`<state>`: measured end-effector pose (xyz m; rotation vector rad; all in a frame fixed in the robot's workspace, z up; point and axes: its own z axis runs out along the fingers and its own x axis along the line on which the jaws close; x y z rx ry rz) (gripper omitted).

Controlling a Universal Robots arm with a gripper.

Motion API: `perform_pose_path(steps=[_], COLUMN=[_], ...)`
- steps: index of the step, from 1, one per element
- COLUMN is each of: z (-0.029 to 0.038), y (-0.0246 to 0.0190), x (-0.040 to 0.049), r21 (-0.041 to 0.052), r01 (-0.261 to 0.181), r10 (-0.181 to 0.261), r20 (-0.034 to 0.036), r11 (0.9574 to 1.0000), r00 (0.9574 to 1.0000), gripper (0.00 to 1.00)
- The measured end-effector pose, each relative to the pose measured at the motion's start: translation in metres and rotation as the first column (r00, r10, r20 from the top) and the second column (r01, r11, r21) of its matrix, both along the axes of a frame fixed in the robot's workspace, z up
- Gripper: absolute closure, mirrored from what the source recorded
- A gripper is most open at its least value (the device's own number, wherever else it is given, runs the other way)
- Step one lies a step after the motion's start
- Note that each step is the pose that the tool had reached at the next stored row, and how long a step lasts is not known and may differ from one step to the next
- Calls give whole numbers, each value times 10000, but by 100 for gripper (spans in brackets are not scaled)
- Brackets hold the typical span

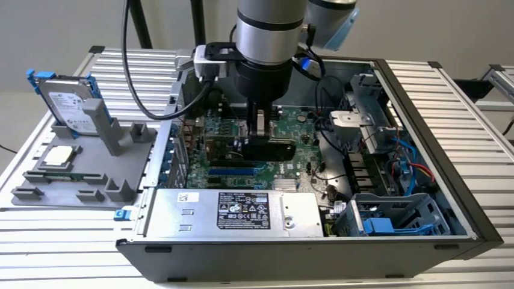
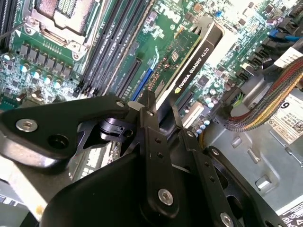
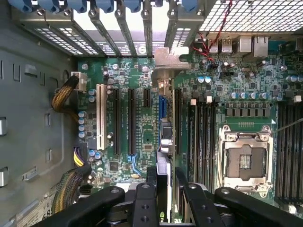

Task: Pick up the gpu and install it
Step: 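Insert the gpu into the slot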

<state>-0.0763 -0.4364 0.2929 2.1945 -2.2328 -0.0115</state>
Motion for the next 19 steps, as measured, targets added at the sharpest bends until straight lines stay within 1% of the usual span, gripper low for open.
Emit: perform_pose_path(steps=[4,8,14,19], z=[-12,-29,-48,-51], y=[-8,-10,-10,-10], x=[-41,-104,-170,-183], r21=[2,0,1,1], r01=[-2,-1,-2,-3], r10=[2,1,2,3], r20=[0,0,0,0], r11=[10000,10000,10000,10000], r00=[10000,10000,10000,10000], gripper=[100,100,100,100])
